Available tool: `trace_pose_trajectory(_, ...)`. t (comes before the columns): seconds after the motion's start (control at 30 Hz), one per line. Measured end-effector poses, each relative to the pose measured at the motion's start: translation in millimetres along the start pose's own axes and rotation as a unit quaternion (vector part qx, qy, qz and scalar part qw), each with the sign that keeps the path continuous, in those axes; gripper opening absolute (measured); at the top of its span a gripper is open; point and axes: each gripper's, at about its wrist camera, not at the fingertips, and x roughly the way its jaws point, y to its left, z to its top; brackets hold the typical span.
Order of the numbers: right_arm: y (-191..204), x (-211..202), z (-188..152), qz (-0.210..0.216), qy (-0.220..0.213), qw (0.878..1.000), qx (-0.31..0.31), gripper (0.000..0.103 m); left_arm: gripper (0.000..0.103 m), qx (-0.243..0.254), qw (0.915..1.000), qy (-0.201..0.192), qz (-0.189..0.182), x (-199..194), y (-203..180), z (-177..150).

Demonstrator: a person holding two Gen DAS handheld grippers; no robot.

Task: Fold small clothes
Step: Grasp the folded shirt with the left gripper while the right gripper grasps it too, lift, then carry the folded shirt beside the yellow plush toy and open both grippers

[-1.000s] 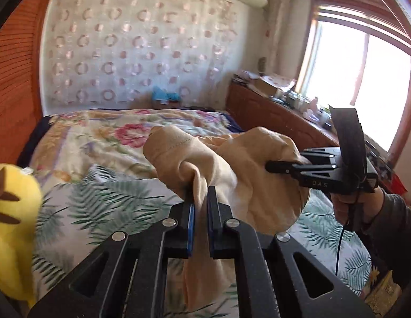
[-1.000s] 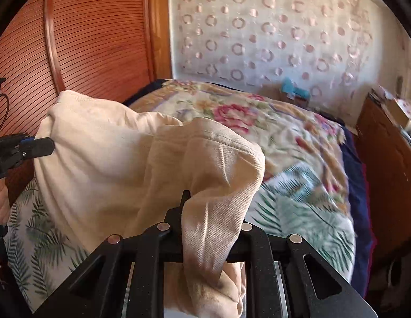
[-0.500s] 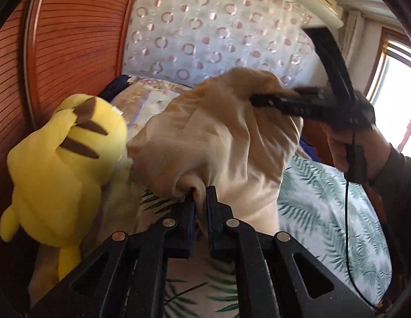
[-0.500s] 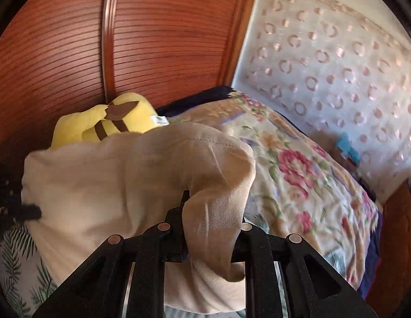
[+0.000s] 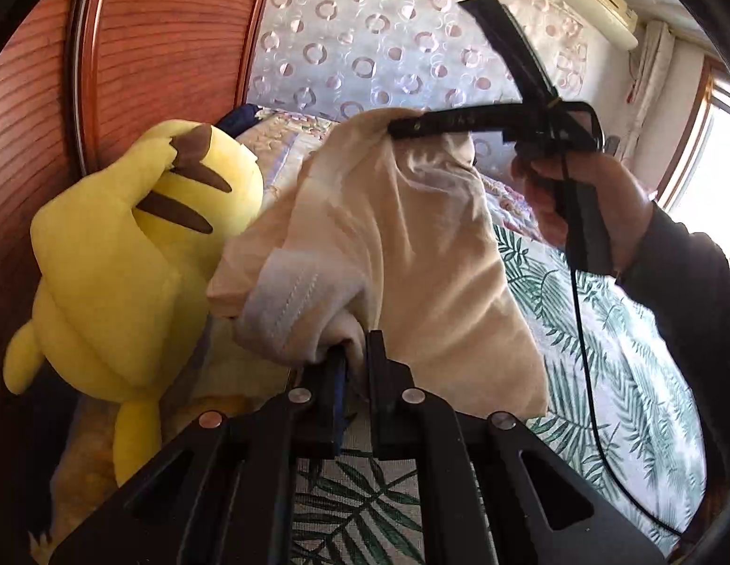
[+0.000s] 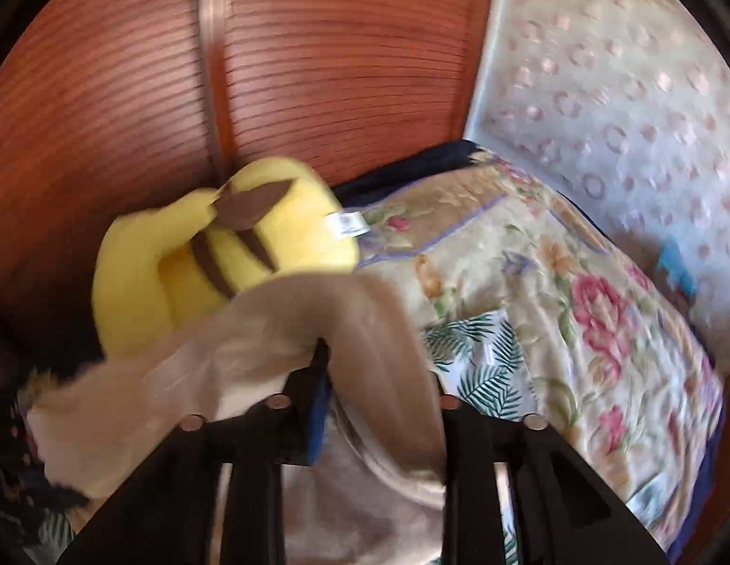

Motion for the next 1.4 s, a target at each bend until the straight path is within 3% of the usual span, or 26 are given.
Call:
trace_pose_trajectory(0.03,-5,-1,2,-0.005,-0.009,1.0,0.011,0.053,0.008,0.006,1.0,0.002,0.004,0,0,0)
trace_pose_trajectory(0.07,-16,-6,2,-0.012,-0.021,0.999,0.024,0.055,0.008,0.009,0.9999,0.006,0.007,1,1,0)
trace_pose_trajectory(0.37,-64,-6,-31,-0.019,0.027,0.994,0.103,0.057,0.008,0.008,0.9998,0.016,0.013,4,2,5)
trace_pose_trajectory(0.53,-84,24,-37,0.034,0.066,0.976,0.206,0.057,0.008,0.014,0.9995,0.019,0.02,4,-1,5)
trace_pose_trajectory(0.77,-106,57,-33,0.098,0.067,0.953,0.278,0.057,0.008,0.017,0.9992,0.023,0.028,4,-3,4)
trace_pose_trajectory(0.8,-113,58,-35,0.1,0.062,0.95,0.288,0.056,0.009,0.018,0.9991,0.024,0.029,5,-3,4)
trace_pose_trajectory(0.87,-123,67,-29,0.107,0.042,0.948,0.296,0.019,0.009,0.02,0.9989,0.026,0.033,5,-4,4)
trace_pose_trajectory(0.93,-133,62,-29,0.079,0.011,0.952,0.296,0.007,0.009,0.023,0.9987,0.028,0.036,5,-5,3)
trace_pose_trajectory(0.97,-141,56,-27,0.033,-0.014,0.954,0.299,0.003,0.009,0.022,0.9987,0.028,0.036,5,-5,3)
trace_pose_trajectory(1.03,-151,42,-30,-0.025,-0.057,0.951,0.304,0.001,0.009,0.02,0.9988,0.029,0.035,5,-4,3)
trace_pose_trajectory(1.13,-157,45,-28,-0.033,-0.05,0.957,0.284,0.002,0.009,0.017,0.9989,0.029,0.034,5,-4,3)
trace_pose_trajectory(1.27,-144,34,-36,-0.042,-0.053,0.968,0.24,0.002,0.017,0.026,0.9986,0.024,0.04,1,-6,3)
trace_pose_trajectory(1.33,-137,25,-42,-0.038,-0.056,0.972,0.224,0.002,0.04,0.035,0.9985,0.016,0.039,-5,-10,4)
trace_pose_trajectory(1.4,-124,12,-48,-0.033,-0.063,0.977,0.203,0.002,0.049,0.04,0.9984,0.0,0.04,-15,-13,7)
